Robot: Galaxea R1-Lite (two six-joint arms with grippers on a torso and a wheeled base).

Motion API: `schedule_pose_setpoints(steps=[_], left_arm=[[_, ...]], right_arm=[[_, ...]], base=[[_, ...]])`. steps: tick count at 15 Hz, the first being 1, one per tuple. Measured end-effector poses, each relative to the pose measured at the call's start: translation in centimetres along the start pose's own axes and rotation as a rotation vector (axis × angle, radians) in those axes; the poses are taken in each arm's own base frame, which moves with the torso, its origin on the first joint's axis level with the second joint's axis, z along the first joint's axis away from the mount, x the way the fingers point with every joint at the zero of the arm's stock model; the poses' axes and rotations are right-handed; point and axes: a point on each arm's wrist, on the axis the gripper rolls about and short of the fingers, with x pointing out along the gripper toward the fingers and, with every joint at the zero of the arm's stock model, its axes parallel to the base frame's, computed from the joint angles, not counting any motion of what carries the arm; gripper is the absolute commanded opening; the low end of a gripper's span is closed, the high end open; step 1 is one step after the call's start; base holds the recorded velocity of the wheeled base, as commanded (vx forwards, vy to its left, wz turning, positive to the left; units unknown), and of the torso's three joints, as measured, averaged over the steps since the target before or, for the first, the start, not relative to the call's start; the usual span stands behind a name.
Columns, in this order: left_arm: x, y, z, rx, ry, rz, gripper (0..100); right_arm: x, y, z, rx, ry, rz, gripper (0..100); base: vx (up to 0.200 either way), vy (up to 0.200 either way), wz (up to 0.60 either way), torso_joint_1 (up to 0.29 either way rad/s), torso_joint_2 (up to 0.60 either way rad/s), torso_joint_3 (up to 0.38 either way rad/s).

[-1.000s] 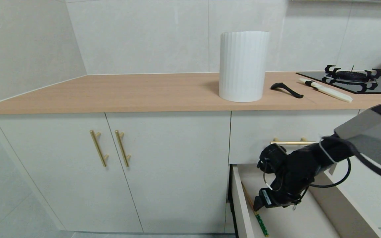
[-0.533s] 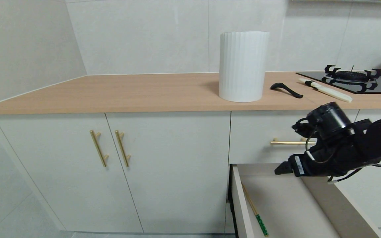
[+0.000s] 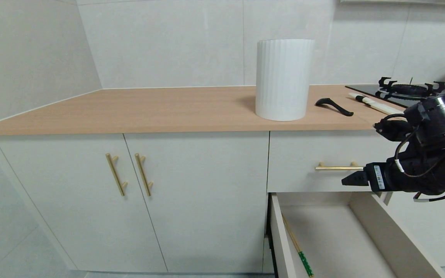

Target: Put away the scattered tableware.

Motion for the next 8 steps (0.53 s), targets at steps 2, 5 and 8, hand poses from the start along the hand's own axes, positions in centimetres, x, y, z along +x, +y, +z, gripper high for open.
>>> schedule_pose_setpoints(steps=[2, 5, 8], left_arm=[[0.0, 0.0, 0.02, 0.0, -0.001, 0.0, 100], [0.0, 0.0, 0.0, 0.0, 0.0, 0.0, 100], [0.0, 0.0, 0.0, 0.0, 0.0, 0.0, 100]], right_arm=[[-0.2, 0.0, 0.08, 0.002, -0.021, 0.003, 100], [-0.33, -0.05, -0.05, 0.002, -0.021, 0.0, 100], [-0.51, -0.07, -0.02, 0.003, -0.026, 0.0, 100]], base=[[0.0, 0.0, 0.0, 0.034, -0.21, -0.271], [0.0, 0.0, 0.0, 0.17, -0.5, -0.294], [0.0, 0.0, 0.0, 0.163, -0.49, -0.29]])
